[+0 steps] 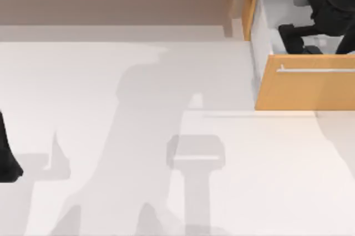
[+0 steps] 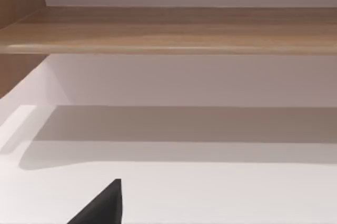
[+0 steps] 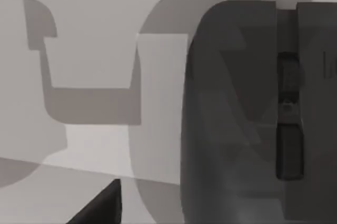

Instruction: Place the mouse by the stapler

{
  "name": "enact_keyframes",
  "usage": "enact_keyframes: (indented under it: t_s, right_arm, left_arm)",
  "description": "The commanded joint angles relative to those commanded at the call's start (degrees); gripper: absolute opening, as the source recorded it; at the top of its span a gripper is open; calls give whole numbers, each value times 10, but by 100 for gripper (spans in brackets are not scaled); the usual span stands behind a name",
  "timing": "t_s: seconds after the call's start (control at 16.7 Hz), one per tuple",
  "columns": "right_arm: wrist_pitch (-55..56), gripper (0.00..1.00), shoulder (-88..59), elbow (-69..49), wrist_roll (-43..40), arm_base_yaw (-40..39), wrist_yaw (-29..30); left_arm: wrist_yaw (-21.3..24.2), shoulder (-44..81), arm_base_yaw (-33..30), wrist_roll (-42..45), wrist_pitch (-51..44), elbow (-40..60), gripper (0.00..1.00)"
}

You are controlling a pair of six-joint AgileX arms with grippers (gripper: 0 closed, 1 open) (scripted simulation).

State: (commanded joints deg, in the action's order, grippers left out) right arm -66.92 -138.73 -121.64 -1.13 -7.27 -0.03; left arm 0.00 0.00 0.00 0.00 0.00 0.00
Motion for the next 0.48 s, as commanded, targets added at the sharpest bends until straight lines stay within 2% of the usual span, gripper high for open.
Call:
enact_keyframes:
  t_s: [0.48]
  right_arm:
    - [16,100,-1,15,0,0,0]
  left_arm:
    - [0,0,0,0,0,0,100]
